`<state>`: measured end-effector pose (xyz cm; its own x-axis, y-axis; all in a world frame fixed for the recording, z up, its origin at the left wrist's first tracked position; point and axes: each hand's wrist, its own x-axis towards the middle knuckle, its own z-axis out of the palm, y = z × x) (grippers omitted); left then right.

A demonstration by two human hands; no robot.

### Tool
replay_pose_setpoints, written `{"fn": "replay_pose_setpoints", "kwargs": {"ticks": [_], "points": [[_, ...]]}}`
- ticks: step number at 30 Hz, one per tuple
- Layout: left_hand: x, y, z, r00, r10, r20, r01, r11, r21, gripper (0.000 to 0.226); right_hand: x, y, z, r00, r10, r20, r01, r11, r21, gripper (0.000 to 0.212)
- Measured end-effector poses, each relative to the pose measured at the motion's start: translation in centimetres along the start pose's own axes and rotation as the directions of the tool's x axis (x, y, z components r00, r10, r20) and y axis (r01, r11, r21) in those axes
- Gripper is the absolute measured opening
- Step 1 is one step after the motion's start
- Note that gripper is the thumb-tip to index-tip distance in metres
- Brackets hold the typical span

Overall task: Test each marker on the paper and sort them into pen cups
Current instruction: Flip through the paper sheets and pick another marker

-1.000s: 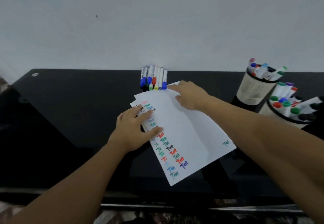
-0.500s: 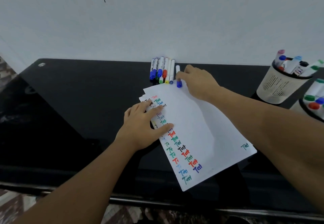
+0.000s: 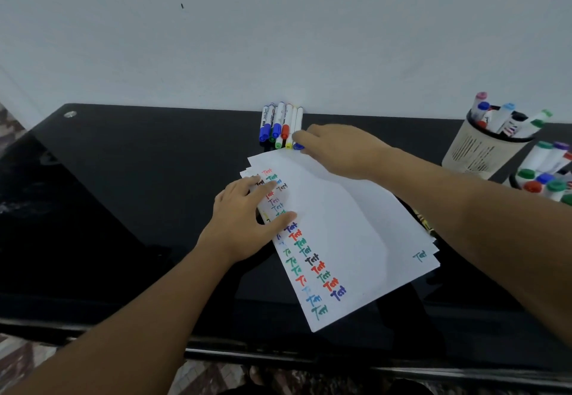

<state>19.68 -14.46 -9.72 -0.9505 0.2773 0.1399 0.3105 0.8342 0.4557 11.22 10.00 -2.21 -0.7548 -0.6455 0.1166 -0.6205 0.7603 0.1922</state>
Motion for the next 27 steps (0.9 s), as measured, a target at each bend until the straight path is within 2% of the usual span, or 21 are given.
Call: {"fn": "replay_pose_setpoints", "kwargs": {"ticks": [4, 8, 13, 17, 23, 27], "points": [[-0.3, 0.5, -0.2, 0.992, 0.012, -0.129, -0.018, 0.999, -0.050, 0.071, -1.4, -2.8, -0.9, 0.991, 0.098, 0.086, -0.119, 0.953, 0.279, 0.036], [-0.4, 0.7, -0.3, 0.990, -0.007, -0.142, -0.003, 0.997, -0.072, 0.067, -2.3, -4.4, -0.1, 0.949, 0.219, 0.229, -0.304, 0.830, 0.467, 0.029], [-0.4, 0.6, -0.3, 0.987, 0.009, -0.158, -0.020, 0.997, -0.073, 0.065, -3.0, -5.5, 0.6, 0.963, 0.152, 0.224, -0.214, 0.935, 0.283, 0.036], [-0.6, 0.5, 0.0, 0.979, 0.083, -0.187, -0.092, 0.995, -0.038, 0.057, -3.5, -6.0, 0.6, 0.957, 0.179, 0.228, -0.215, 0.966, 0.144, 0.040], [-0.4, 0.1, 0.3, 0.953, 0.211, -0.215, -0.209, 0.977, 0.031, 0.044, -3.4, -7.1, 0.0, 0.962, 0.159, 0.220, -0.189, 0.974, 0.122, 0.049], [-0.4, -0.1, 0.5, 0.945, 0.232, -0.230, -0.229, 0.973, 0.038, 0.034, -3.1, -7.2, 0.1, 0.959, 0.164, 0.231, -0.190, 0.977, 0.098, 0.047]]}}
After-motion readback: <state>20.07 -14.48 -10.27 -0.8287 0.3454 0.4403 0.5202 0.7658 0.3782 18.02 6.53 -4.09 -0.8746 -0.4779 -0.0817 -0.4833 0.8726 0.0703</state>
